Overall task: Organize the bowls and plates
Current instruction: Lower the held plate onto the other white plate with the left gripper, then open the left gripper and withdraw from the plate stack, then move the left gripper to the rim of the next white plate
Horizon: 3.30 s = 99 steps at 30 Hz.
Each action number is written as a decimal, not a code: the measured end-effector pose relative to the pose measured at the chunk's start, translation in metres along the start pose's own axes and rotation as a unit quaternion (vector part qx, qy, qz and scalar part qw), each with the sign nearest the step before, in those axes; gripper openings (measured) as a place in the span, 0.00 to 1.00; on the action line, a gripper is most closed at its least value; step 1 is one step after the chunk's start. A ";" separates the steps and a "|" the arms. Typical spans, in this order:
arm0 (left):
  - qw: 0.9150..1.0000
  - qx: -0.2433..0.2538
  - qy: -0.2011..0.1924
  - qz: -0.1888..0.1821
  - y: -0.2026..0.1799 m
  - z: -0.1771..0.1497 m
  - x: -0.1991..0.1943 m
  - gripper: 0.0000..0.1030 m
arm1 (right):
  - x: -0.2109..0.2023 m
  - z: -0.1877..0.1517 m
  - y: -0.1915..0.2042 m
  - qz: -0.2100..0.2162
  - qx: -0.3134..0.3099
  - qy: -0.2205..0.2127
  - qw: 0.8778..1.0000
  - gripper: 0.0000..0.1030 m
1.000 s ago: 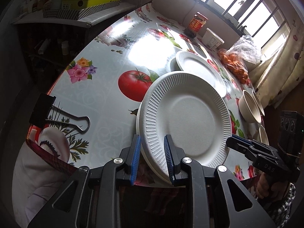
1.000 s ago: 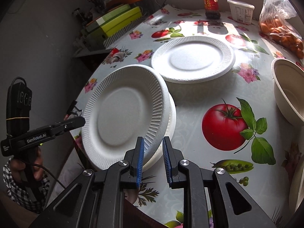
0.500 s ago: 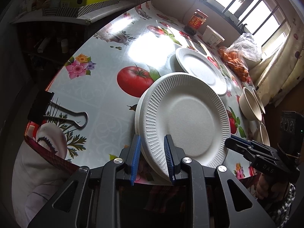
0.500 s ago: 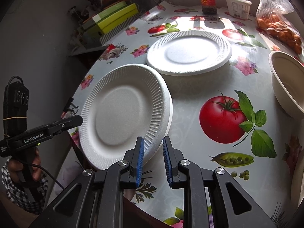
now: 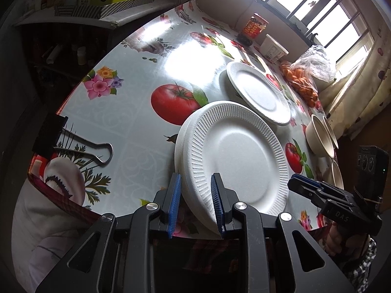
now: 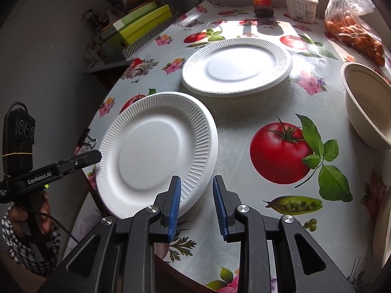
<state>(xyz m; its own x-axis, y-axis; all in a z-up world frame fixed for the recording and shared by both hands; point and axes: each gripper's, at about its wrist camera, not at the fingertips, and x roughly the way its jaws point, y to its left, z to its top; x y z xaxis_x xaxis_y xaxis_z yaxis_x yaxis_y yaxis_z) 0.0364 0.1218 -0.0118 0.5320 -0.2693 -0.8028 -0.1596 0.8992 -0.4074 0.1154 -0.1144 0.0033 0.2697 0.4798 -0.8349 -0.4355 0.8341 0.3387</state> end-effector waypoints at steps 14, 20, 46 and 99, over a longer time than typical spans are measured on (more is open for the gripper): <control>1.000 0.021 -0.022 0.000 -0.010 0.020 -0.008 0.26 | -0.016 0.013 -0.002 -0.014 -0.003 -0.035 0.999 0.34; 0.999 0.027 -0.027 -0.008 -0.020 0.040 -0.007 0.26 | -0.026 0.028 -0.010 -0.027 0.002 -0.052 0.998 0.35; 0.999 0.040 0.008 -0.013 -0.064 0.144 0.063 0.26 | -0.022 0.128 -0.084 -0.072 0.062 -0.086 0.992 0.35; 0.997 0.020 0.071 0.007 -0.056 0.161 0.126 0.21 | 0.034 0.150 -0.113 -0.075 0.081 -0.027 0.994 0.22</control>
<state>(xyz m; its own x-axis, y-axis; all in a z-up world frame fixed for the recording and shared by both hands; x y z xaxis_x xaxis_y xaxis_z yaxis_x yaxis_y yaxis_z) 0.2460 0.0927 -0.0203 0.4066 -0.3005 -0.8628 -0.1306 0.9155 -0.3804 0.3031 -0.1514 0.0017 0.3678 0.3575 -0.8584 -0.2437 0.9279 0.2820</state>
